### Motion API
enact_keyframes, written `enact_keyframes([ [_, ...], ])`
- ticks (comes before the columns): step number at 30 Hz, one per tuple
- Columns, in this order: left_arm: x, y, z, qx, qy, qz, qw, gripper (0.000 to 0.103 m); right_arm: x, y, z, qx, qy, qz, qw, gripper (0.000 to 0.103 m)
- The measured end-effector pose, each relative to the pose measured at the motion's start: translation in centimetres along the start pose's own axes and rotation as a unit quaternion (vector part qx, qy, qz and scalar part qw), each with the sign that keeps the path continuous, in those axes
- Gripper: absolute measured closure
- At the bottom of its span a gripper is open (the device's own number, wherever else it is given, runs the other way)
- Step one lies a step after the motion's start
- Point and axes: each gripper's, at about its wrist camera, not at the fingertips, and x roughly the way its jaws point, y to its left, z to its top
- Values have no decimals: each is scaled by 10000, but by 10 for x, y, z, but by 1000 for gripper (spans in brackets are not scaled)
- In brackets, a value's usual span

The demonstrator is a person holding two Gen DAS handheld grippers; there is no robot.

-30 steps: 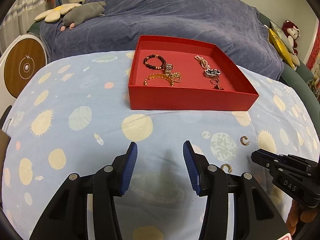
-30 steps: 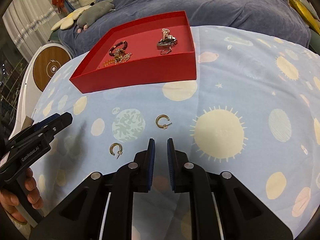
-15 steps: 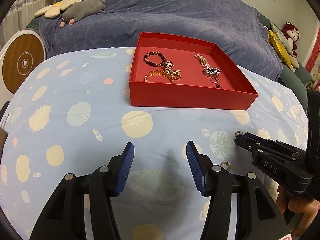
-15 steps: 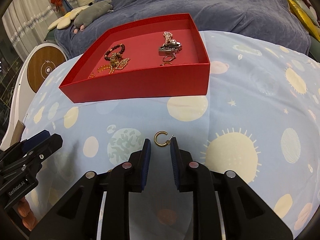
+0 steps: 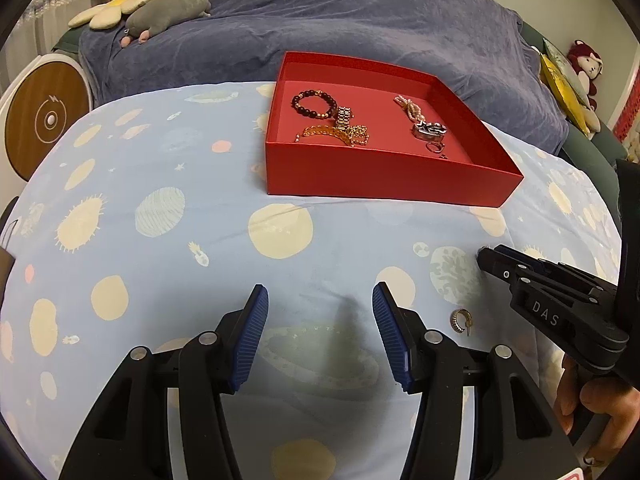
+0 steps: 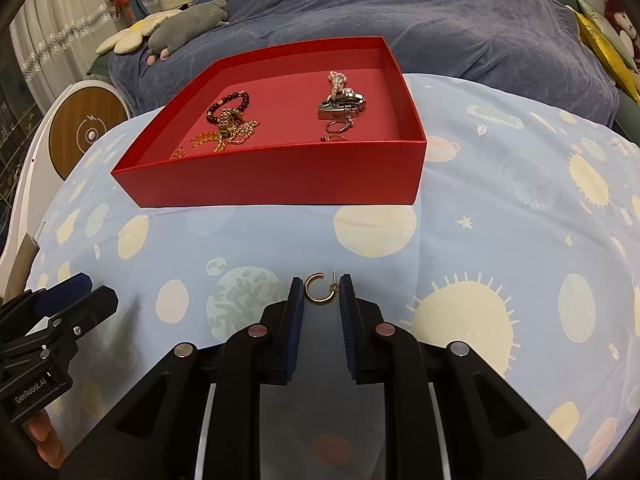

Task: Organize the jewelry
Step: 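Close the left gripper on one gold hoop earring while the right gripper grasps the other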

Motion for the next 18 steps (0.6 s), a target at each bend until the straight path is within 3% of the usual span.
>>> enact_keyframes([
  [18, 12, -50, -6, 457, 79, -88, 9989, 48, -41, -39, -36, 132, 184, 115, 9997, 86],
])
